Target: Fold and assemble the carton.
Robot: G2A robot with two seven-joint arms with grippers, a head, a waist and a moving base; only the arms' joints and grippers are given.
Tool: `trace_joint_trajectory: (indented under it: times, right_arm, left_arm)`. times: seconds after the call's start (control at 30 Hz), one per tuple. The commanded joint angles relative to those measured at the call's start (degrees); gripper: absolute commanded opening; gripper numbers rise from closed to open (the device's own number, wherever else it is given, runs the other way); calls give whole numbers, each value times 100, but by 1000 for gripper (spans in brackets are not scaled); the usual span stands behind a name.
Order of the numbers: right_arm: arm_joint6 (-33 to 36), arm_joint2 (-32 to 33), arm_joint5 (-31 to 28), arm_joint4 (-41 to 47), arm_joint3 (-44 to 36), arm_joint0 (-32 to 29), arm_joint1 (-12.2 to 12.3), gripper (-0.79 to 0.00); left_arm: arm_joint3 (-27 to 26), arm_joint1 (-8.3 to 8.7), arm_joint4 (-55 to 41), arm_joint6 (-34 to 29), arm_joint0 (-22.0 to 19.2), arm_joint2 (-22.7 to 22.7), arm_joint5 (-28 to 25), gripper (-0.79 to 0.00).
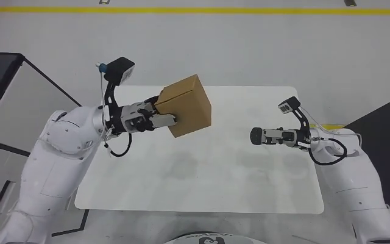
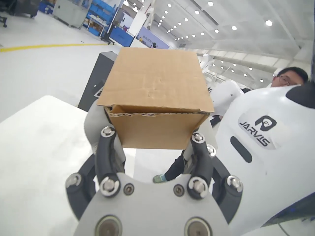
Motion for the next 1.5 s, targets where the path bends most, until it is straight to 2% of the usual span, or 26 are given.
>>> trace_joint_trajectory:
  times: [0.0,0.27,0.37,0.5,0.6,0.7,0.97,1.07,1.1,1.17,1.2,1.33,1.4,1.47]
  right_arm:
    - [0,0,0,0,0,0,0,0]
    - [0,0,0,0,0,0,0,0]
    - [0,0,0,0,0,0,0,0]
    - [0,0,0,0,0,0,0,0]
    - [0,0,0,0,0,0,0,0]
    - [0,0,0,0,0,0,0,0]
    - [0,0,0,0,0,0,0,0]
    - [0,0,0,0,0,0,0,0]
    - [0,0,0,0,0,0,0,0]
    - [0,0,0,0,0,0,0,0]
    - [0,0,0,0,0,0,0,0]
    - [0,0,0,0,0,0,0,0]
    - [0,0,0,0,0,0,0,0]
    - [0,0,0,0,0,0,0,0]
  left_arm:
    - [-51,-1,-446,19,70,-31,395,-785]
    - [-79,-3,-415,109,56,-103,384,-785]
    - [-134,4,-745,95,123,-162,1029,-785]
    - [-56,49,-1358,-288,101,-368,2236,-785]
    - [10,46,-2146,-422,178,-450,2877,-785]
    - [124,32,-2695,-598,230,-447,3190,-785]
    - [141,26,-2758,-557,244,-445,3207,-785]
    - [127,4,-3368,-792,302,-330,3644,-785]
    - [212,2,-3665,-888,301,-290,4042,-785]
    - [242,-14,-4110,-1030,233,-260,4394,-785]
    - [284,-13,-4238,-1072,218,-208,4715,-785]
    - [292,-22,-4625,-1098,104,-125,5443,-785]
    - [336,-36,-4886,-1097,85,-79,5672,-785]
    - [426,-61,-5179,-952,102,-85,5662,-785]
